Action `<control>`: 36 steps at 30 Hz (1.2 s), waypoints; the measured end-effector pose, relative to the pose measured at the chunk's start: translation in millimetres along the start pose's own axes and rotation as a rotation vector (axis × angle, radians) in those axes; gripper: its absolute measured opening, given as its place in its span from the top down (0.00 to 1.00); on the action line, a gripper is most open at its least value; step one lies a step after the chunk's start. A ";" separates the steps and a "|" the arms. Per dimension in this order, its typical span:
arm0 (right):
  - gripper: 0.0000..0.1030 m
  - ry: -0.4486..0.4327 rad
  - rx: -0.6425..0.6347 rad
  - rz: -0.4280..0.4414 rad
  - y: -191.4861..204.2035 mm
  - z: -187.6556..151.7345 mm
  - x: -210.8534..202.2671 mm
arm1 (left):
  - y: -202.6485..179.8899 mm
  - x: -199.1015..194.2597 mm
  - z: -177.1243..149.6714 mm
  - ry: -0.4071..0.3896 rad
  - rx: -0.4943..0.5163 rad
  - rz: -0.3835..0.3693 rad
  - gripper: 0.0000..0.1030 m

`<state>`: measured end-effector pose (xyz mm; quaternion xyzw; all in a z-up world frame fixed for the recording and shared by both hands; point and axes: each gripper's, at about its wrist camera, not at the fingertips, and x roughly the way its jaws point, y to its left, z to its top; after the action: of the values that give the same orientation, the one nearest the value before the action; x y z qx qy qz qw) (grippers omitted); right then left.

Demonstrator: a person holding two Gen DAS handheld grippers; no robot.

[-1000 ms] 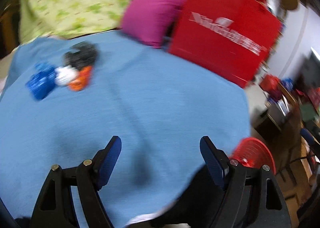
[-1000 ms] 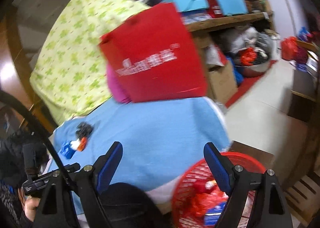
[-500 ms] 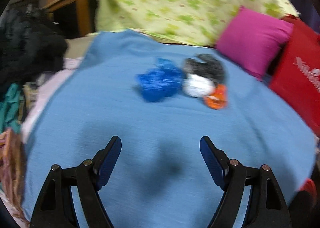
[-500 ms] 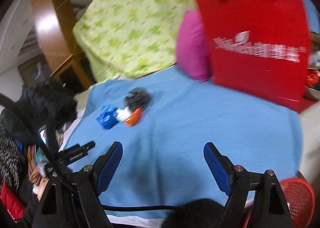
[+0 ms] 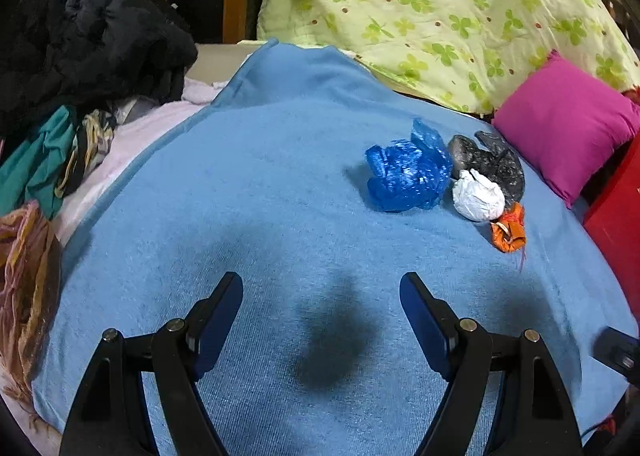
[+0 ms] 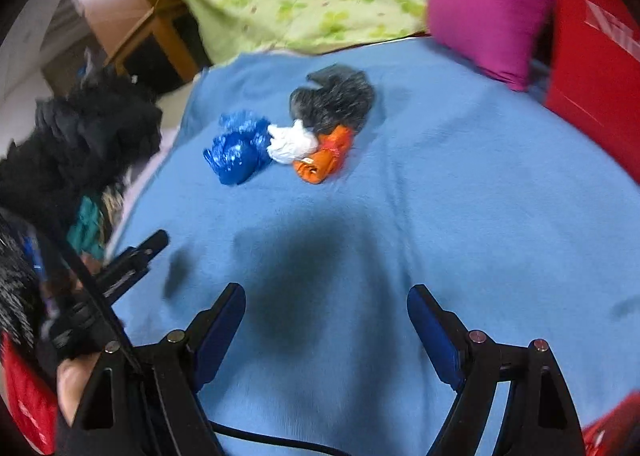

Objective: Collect trash
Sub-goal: 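Return both tools to the blue, black, white and orange bags, then close the right tool on the orange plastic bag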

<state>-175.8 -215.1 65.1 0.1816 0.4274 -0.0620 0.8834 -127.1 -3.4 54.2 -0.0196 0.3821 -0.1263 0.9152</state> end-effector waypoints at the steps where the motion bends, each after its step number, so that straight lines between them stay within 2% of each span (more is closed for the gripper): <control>1: 0.17 0.004 -0.006 -0.004 1.8 6.1 7.6 | 0.8 -0.6 0.1 0.000 -0.006 0.000 0.21; 9: 0.18 -0.038 -0.080 -0.117 23.6 63.1 65.1 | 2.8 2.7 1.5 0.004 -0.024 -0.002 0.21; 10: 0.20 -0.044 -0.092 -0.132 26.6 69.4 72.1 | 2.9 3.9 1.8 0.004 -0.026 0.000 0.21; 12: 0.32 -0.039 -0.090 -0.145 28.1 78.2 82.9 | 2.9 6.4 2.4 0.007 -0.029 0.007 0.21; 13: 0.43 -0.033 -0.086 -0.155 27.9 81.6 88.7 | 2.9 7.5 2.9 0.009 -0.032 0.008 0.21; 16: 0.48 0.003 -0.064 -0.187 21.1 89.5 112.5 | 3.8 9.3 4.0 0.010 -0.034 0.009 0.21; 18: 0.48 0.002 -0.058 -0.191 17.1 91.0 119.8 | 3.8 9.5 4.1 0.007 -0.034 0.014 0.21; 19: 0.51 -0.003 -0.063 -0.189 16.9 91.3 120.9 | 3.7 9.9 3.9 0.007 -0.033 0.015 0.21; 20: 0.64 -0.010 -0.076 -0.180 17.9 91.6 120.9 | 3.3 10.3 3.7 0.009 -0.032 0.017 0.21; 21: 0.71 -0.011 -0.087 -0.164 19.1 91.6 120.1 | 2.8 10.8 3.4 0.010 -0.030 0.018 0.21; 23: 0.75 -0.022 -0.098 -0.150 18.8 89.8 114.8 | 1.4 11.0 2.6 0.011 -0.024 0.022 0.21; 30: 0.76 -0.046 -0.078 -0.117 3.1 77.4 91.2 | 1.6 10.6 0.9 0.005 -0.022 0.039 0.21; 36: 0.76 -0.042 -0.070 -0.084 -8.9 52.9 59.7 | 0.6 9.8 0.4 -0.002 -0.021 0.050 0.21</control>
<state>-102.0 -240.4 46.4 0.1312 0.4179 -0.0877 0.8947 -120.1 -5.2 47.6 -0.0197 0.3830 -0.0996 0.9181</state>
